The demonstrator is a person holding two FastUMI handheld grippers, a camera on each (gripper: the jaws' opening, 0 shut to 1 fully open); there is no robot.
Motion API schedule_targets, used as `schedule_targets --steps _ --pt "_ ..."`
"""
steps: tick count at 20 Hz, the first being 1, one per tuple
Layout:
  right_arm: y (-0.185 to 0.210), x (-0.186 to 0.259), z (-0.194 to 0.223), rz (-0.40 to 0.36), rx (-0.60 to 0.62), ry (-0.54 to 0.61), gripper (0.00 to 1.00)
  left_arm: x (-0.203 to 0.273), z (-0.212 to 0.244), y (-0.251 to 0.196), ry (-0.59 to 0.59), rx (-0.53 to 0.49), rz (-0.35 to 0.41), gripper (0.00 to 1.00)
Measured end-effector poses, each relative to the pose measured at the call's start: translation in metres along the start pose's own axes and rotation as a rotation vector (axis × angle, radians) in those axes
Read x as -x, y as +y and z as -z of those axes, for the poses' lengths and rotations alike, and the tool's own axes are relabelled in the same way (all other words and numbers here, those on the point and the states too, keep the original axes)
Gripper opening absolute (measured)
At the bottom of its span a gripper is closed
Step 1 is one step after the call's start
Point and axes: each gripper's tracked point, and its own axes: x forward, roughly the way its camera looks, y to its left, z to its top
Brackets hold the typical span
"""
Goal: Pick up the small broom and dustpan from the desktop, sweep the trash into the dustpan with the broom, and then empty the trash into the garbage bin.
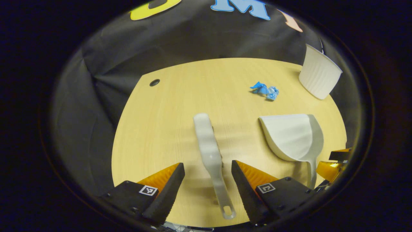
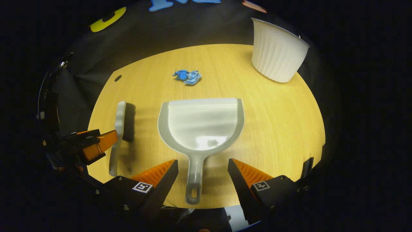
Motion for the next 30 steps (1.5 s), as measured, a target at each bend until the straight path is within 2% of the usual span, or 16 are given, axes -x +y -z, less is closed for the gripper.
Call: schedule_targets --steps 5,6,12,14,15,16,17,18,19,20,21,22,23,24,26,30 --pt "0.001 -0.002 0.002 0.01 0.034 0.066 0.97 -0.026 0.013 0.0 0.068 0.008 -0.011 0.99" --pt "0.001 -0.002 0.003 0.013 0.037 0.075 0.97 -0.03 0.015 0.0 0.08 0.009 -0.013 0.94" --pt "0.0 -0.005 0.005 0.027 0.039 0.123 0.98 -0.047 0.033 0.0 0.148 0.027 -0.017 0.99" --pt "-0.001 -0.005 0.006 0.03 0.035 0.132 0.97 -0.049 0.036 0.0 0.166 0.035 -0.023 0.92" --pt "-0.001 -0.004 0.005 0.03 0.033 0.135 0.97 -0.05 0.038 -0.001 0.171 0.041 -0.022 0.83" --pt "-0.001 -0.004 0.008 0.031 0.033 0.142 0.98 -0.05 0.04 -0.003 0.178 0.047 -0.019 0.85" --pt "-0.001 -0.005 0.008 0.031 0.033 0.148 0.97 -0.051 0.041 -0.003 0.183 0.047 -0.021 0.71" --pt "-0.001 -0.008 0.009 0.029 0.032 0.151 0.97 -0.051 0.042 -0.004 0.187 0.045 -0.023 0.68" --pt "-0.001 -0.008 0.009 0.029 0.03 0.157 0.85 -0.051 0.043 -0.002 0.192 0.041 -0.025 0.64" --pt "-0.001 -0.009 0.012 0.028 0.028 0.164 0.81 -0.05 0.044 -0.002 0.198 0.037 -0.025 0.55" --pt "-0.002 -0.012 0.01 0.029 0.029 0.168 0.8 -0.05 0.045 -0.001 0.199 0.031 -0.028 0.45" --pt "0.001 -0.009 0.013 0.022 0.02 0.172 0.86 -0.049 0.045 -0.001 0.204 0.026 -0.032 0.36" --pt "0.002 -0.012 0.015 0.018 0.014 0.181 0.62 -0.05 0.047 0.0 0.209 0.018 -0.034 0.34" --pt "0.004 -0.013 0.015 0.007 0.005 0.188 0.59 -0.049 0.047 -0.001 0.218 0.012 -0.03 0.35" --pt "0.003 -0.012 0.016 0.013 0.008 0.201 0.35 -0.048 0.048 -0.002 0.233 -0.001 -0.032 0.4" --pt "0.001 -0.013 0.016 0.006 0.002 0.21 0.34 -0.048 0.047 0.001 0.234 -0.02 -0.025 0.31"
